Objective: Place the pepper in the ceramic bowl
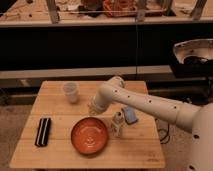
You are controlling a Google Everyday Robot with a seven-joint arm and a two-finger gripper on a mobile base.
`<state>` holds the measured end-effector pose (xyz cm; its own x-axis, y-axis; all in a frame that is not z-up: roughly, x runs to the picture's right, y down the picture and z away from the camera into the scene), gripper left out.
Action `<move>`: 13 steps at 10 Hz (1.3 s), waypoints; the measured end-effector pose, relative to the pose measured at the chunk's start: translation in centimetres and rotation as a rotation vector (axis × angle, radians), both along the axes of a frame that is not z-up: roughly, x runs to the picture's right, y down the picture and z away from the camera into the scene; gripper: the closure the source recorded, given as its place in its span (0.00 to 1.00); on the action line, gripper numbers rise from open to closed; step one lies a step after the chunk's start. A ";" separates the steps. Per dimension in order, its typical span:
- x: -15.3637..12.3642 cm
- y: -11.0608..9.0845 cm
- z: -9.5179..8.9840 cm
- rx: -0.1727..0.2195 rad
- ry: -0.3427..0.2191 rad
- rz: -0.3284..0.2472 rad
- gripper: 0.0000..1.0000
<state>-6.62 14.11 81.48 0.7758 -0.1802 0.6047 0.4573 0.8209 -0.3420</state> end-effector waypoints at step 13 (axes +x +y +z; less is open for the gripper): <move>7.9 -3.8 4.5 -0.157 0.379 -0.021 0.20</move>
